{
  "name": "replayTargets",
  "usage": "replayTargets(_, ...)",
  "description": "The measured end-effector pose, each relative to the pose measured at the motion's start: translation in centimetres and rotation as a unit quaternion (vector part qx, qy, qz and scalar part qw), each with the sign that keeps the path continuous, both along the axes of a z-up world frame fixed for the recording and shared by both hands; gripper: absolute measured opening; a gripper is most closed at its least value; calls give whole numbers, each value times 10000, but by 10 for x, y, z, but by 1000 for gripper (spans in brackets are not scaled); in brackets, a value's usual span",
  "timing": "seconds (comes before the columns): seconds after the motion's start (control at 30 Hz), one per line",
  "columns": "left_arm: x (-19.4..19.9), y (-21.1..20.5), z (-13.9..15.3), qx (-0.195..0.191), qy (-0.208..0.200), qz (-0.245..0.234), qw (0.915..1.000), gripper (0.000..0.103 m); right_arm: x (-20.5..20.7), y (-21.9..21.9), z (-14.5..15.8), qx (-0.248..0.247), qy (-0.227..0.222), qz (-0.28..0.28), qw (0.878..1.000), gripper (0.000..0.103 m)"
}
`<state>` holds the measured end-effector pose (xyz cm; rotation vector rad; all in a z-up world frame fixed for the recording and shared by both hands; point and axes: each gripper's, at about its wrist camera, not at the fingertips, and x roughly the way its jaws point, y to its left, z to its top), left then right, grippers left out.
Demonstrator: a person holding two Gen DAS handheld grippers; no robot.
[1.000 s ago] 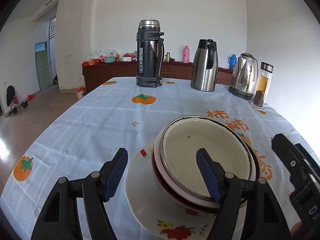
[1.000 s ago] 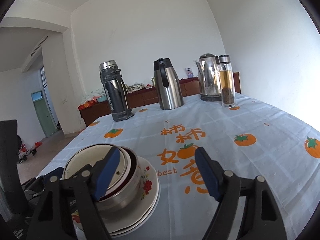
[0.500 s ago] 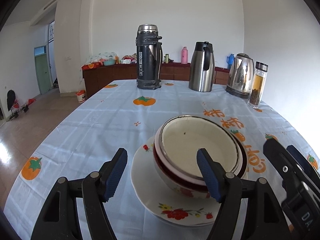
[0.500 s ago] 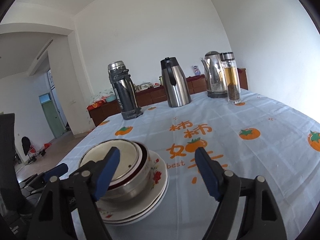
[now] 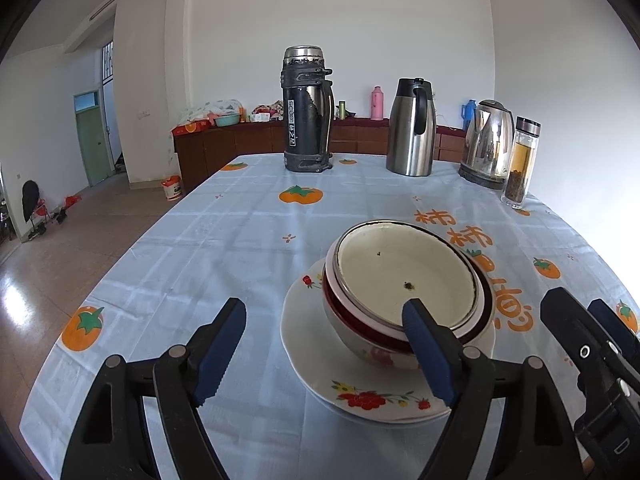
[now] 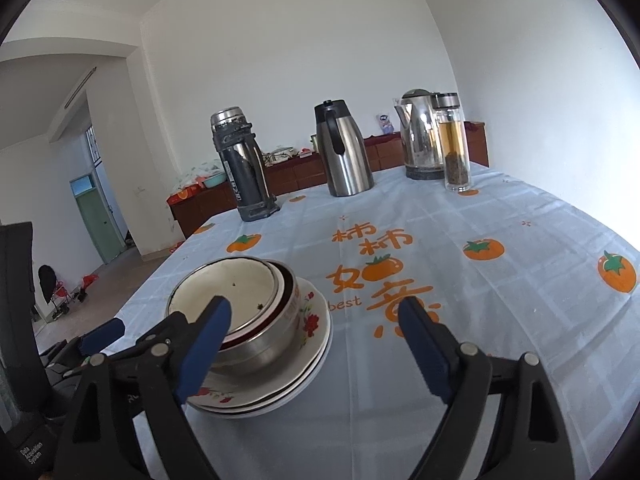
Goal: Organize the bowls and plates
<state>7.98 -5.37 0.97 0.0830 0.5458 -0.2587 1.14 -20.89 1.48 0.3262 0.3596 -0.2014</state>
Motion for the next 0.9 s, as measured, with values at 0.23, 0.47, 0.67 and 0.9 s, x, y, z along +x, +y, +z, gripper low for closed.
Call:
replayTargets(0.23, -7, 2, 5, 96, -16, 83, 9999, 83, -9, 5, 8, 30, -81, 41, 10000, 90)
replayTargets(0.47, -8, 14, 9, -99, 186, 177, 9996, 84, -20, 10, 18, 37, -246, 46, 9997, 95)
replayTargets(0.67, -12, 21, 12, -132, 182, 237, 9995, 85, -26, 12, 22, 112, -300, 52, 9995, 95)
replayTargets(0.9, -19, 23, 16, -107, 39, 232, 9997, 85, -36, 20, 29, -8, -429, 61, 9991, 95)
